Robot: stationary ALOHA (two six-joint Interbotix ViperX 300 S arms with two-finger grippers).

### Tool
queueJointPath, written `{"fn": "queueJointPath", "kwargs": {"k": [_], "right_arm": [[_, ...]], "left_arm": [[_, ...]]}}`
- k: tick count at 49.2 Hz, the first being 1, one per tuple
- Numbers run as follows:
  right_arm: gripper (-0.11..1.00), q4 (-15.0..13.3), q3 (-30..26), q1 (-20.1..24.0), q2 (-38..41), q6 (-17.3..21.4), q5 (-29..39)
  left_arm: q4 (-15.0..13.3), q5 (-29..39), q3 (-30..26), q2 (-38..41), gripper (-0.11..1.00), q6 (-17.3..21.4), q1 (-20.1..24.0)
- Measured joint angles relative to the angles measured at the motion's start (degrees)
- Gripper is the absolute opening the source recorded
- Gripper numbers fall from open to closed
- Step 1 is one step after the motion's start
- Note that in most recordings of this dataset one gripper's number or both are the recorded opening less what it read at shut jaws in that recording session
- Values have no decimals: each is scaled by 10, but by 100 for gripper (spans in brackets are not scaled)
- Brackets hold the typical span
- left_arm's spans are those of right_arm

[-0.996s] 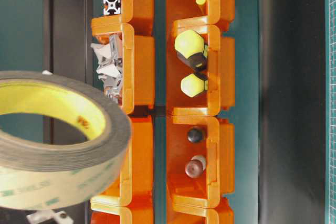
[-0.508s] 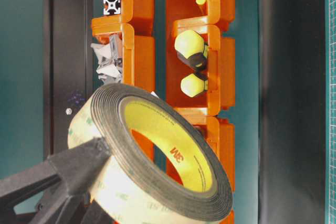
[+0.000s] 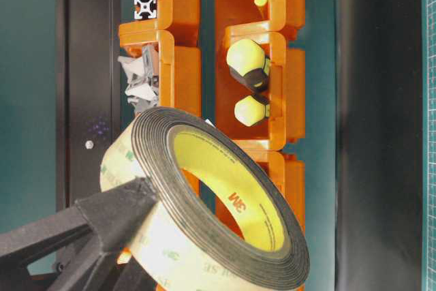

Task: Pick foam from container rack with left arm.
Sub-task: 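Lift the tape roll out of the bin and carry it over the mat, then lower the tape roll onto the mat and open the left gripper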

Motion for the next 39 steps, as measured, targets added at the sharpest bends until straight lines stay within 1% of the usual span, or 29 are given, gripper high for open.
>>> {"fn": "queueJointPath", "kwargs": {"k": [15,16,18,23,25,27,30,39], "right_arm": [[0,0,0,0,0,1,0],[0,0,1,0,1,1,0],[0,0,0,0,1,1,0],[0,1,0,0,0,1,0],[0,1,0,0,0,1,0],[0,0,0,0,0,1,0],[0,1,0,0,0,1,0],[0,0,0,0,-1,1,0]], "left_arm": [[0,0,0,1,26,3,0],[0,0,0,2,28,4,0],[0,0,2,2,37,5,0],[1,5,8,5,68,10,1],[1,11,10,8,78,10,0],[1,17,11,11,85,10,0],[1,26,11,13,91,11,0],[0,29,11,13,90,11,1]]}}
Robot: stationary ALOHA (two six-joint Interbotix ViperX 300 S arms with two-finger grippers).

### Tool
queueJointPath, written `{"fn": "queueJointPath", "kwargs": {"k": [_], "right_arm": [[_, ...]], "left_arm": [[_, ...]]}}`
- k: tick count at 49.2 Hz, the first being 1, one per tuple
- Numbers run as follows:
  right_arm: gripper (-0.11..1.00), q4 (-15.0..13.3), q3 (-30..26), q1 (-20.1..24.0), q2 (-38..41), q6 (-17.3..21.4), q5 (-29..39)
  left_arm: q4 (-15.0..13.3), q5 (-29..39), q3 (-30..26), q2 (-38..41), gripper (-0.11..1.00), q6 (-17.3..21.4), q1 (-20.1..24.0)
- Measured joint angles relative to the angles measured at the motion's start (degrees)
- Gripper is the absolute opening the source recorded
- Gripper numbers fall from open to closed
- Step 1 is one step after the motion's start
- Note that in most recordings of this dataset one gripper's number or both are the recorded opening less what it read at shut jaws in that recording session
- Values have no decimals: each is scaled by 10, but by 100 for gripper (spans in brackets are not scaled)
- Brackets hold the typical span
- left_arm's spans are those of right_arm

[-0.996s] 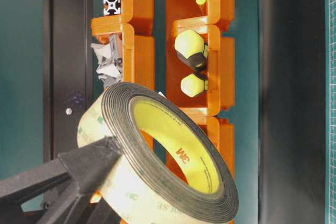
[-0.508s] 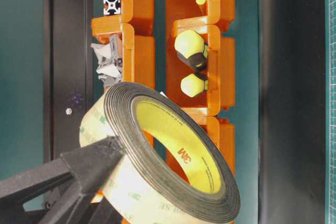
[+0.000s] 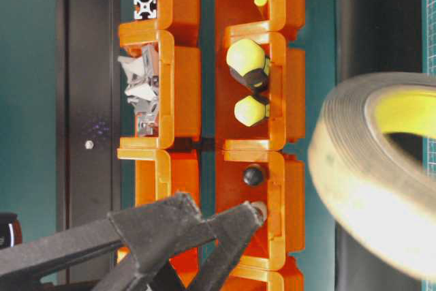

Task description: Pick foam from container rack with left arm.

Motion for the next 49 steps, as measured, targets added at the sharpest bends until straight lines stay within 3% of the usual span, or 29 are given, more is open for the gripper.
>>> {"fn": "queueJointPath", "kwargs": {"k": [49], "right_arm": [[0,1,0,0,-2,0,0]], "left_arm": [[1,1,2,-29,89,3,4]]}}
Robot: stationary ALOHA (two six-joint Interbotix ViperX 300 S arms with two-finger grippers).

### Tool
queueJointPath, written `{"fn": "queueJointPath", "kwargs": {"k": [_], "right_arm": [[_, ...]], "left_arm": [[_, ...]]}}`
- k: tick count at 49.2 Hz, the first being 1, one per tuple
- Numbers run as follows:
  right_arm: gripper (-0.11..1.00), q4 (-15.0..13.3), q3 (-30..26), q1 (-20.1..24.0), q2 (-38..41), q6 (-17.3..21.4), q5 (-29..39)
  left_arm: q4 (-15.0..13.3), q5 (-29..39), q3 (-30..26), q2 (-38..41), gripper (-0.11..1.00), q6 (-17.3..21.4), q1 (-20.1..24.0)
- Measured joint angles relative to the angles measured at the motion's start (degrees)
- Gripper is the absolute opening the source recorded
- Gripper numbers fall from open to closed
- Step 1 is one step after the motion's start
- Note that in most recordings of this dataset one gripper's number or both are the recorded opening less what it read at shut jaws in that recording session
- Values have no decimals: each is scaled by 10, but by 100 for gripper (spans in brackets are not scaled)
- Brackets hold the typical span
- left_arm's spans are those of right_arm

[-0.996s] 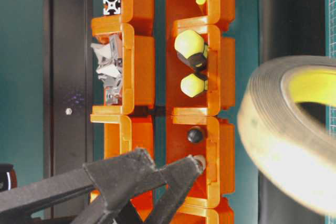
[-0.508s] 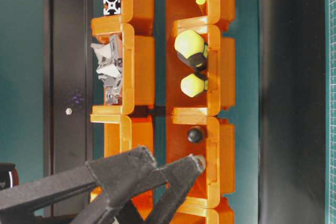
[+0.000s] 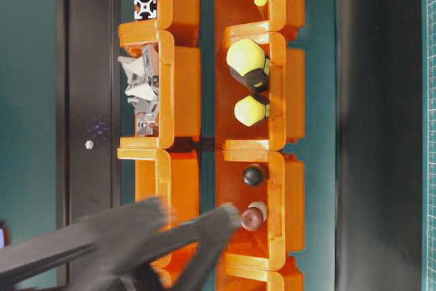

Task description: Pick foam from container rack with left arm.

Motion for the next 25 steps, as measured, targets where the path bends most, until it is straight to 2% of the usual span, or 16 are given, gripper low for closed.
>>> {"fn": "queueJointPath", "kwargs": {"k": [7,15,25], "right_arm": [[0,0,0,0,0,0,0],[0,0,0,0,-1,0,0],[0,0,0,0,-1,0,0]], "left_arm": [[1,1,9,-35,85,21,0],[1,1,23,-80,79,86,-6],[1,-5,46,-139,73,148,-6]]}}
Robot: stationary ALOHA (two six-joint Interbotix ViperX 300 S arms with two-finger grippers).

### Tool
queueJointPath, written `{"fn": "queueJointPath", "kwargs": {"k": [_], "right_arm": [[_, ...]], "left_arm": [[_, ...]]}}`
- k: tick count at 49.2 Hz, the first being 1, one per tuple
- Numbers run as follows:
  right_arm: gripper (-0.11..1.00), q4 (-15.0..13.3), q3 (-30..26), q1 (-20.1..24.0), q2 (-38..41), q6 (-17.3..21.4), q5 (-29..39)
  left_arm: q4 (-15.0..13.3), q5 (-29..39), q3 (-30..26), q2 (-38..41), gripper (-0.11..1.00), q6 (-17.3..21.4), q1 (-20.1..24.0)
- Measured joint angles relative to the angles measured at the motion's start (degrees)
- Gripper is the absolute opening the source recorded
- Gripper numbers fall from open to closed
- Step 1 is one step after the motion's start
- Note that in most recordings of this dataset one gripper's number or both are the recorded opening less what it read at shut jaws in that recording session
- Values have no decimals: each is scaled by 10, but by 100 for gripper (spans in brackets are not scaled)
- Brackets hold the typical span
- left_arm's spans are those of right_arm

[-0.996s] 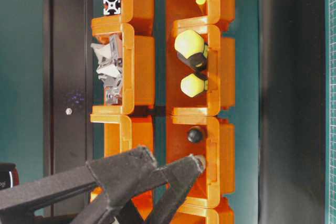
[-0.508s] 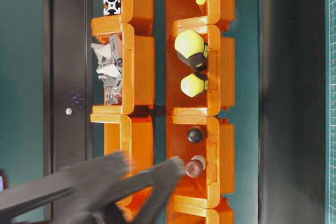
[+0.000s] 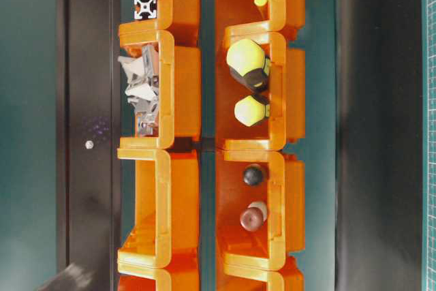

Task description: Pick foam from container rack with left arm.

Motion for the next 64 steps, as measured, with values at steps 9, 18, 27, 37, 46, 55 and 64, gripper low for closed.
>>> {"fn": "queueJointPath", "kwargs": {"k": [9,18,27,37,46,55,64], "right_arm": [[0,1,0,0,1,0,0],[0,2,0,-1,0,0,0],[0,1,0,-4,0,0,1],[0,2,0,-9,0,0,1],[0,1,0,-9,0,0,2],[0,2,2,-11,-1,0,2],[0,2,5,-11,-1,0,1]], "left_arm": [[0,-33,41,-83,71,68,0],[1,-50,95,-193,71,103,1],[0,-63,146,-277,71,105,1],[1,-64,183,-319,71,112,25],[1,-69,193,-321,71,125,54],[0,-93,196,-321,71,148,59],[0,-99,201,-323,71,148,59]]}}
